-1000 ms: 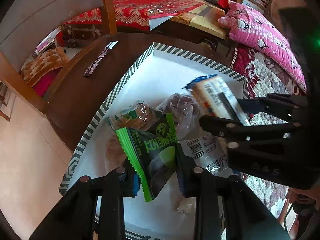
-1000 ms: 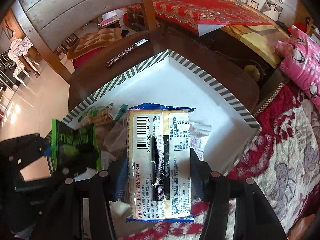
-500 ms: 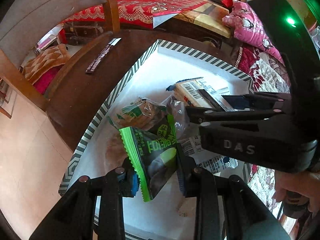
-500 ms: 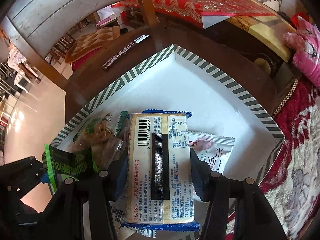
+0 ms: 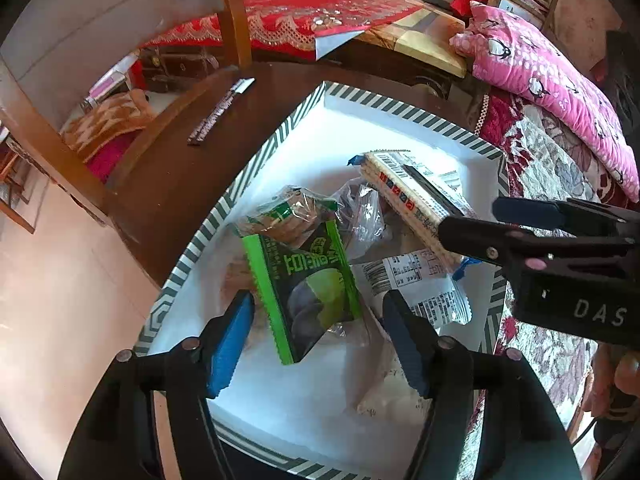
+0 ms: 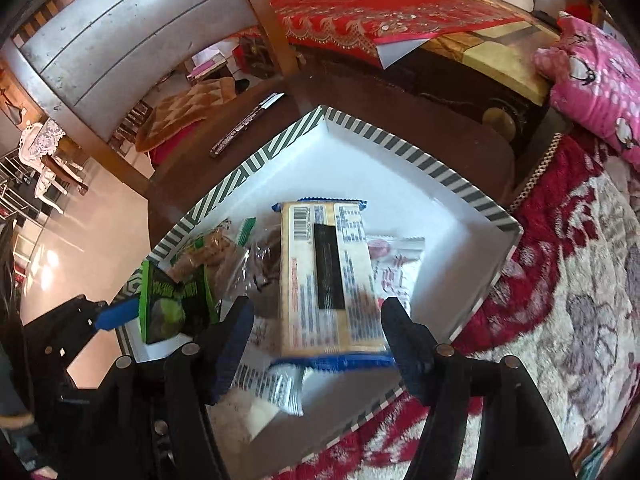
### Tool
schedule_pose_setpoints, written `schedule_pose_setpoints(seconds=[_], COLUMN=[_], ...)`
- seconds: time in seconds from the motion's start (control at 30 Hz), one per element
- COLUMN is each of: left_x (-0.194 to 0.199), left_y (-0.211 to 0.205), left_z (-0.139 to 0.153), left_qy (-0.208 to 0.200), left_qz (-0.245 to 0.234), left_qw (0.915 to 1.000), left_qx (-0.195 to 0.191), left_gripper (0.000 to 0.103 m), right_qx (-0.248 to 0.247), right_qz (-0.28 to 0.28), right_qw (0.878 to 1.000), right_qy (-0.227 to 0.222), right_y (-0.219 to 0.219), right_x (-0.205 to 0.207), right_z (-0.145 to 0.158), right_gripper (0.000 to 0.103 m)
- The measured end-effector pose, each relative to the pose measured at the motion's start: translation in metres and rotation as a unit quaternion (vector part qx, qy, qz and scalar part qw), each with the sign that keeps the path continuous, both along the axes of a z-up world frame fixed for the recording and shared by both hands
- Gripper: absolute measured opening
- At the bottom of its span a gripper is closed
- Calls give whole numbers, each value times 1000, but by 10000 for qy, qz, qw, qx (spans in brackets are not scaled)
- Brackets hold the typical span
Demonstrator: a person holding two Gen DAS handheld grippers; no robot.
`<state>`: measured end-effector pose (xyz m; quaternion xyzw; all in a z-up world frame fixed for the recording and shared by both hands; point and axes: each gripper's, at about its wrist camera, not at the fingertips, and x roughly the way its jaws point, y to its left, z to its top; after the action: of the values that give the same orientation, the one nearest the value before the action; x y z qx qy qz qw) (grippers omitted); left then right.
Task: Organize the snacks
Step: 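Lower both packets into the tray and open both grippers, then move both grippers back over the remaining snacks on the bedspread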
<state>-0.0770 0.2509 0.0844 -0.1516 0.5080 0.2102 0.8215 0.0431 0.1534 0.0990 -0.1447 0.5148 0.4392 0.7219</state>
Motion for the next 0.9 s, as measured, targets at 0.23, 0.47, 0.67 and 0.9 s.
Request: schedule_pose_setpoints(seconds=[0.23,0.47,0.67,0.9], left_x=[-3,4,11,21], left_y=[-14,-36,-60,-90], left_z=[18,29,36,40], left_qy=[-174,-275,-339,-432], left_qz=[-22,-248,-471,-738], left_qw=[9994,9982,9967,9945], left_qx=[312,471,569,607], left_gripper=[80,82,82,82], right_qx=[145,213,194,56], right_qz=[-170,-430,-783,-1155], right_qw=[9997,9983,9956,9916], right_qy=[-140,-325,-481,-574], right_y=[-26,-65,-106,-155], right_x=[-7,-14,-11,-9], right_z=[14,27,36,35], right_gripper=[72,75,75,76])
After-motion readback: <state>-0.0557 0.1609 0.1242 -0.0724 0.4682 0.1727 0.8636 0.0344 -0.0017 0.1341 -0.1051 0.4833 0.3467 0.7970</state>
